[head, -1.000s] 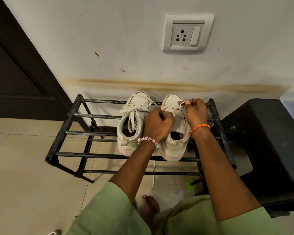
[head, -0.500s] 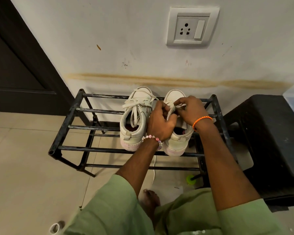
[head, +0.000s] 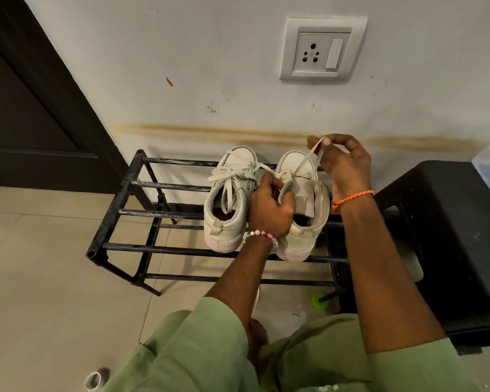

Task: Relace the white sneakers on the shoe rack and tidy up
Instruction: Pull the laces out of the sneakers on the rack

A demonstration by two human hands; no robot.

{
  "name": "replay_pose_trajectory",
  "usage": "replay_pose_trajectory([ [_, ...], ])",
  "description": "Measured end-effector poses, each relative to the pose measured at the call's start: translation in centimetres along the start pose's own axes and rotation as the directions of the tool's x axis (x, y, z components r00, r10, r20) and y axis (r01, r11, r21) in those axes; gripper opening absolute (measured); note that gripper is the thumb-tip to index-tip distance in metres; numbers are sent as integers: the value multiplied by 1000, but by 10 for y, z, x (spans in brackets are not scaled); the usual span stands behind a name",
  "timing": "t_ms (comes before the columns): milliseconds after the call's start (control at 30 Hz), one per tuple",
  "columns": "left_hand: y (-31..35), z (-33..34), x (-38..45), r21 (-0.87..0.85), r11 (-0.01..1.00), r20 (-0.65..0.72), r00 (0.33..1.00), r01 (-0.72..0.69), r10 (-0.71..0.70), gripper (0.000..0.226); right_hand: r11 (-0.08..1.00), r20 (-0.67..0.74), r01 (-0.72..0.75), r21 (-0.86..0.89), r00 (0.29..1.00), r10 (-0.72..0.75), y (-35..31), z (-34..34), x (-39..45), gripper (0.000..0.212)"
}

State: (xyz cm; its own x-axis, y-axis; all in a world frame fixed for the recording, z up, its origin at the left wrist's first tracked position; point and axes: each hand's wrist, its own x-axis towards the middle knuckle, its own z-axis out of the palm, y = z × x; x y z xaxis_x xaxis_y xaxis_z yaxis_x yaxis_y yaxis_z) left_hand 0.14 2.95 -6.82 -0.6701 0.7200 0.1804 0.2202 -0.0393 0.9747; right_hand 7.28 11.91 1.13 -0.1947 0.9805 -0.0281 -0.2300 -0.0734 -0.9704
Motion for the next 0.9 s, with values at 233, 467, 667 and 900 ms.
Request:
replay_pose_trajectory([
  [233,-3,3,0,-2,1000,-50,999,-6,6,13,498,235,197,-845,972,15,22,-6,-1,11],
  [467,0,3,0,8,1000,-63,998,-19,20,11,174,253,242,-955,967,40,26,4,-5,18],
  [667,-2,2,-1,-19,1000,-77,997,-14,13,9,649,136,159,-744,987,-85,11,-4,-8,4],
  [900,-4,3,-1,-17,999,-99,995,-35,33,13,995,79,-34,-94,996,41,-15,-6,-3,25],
])
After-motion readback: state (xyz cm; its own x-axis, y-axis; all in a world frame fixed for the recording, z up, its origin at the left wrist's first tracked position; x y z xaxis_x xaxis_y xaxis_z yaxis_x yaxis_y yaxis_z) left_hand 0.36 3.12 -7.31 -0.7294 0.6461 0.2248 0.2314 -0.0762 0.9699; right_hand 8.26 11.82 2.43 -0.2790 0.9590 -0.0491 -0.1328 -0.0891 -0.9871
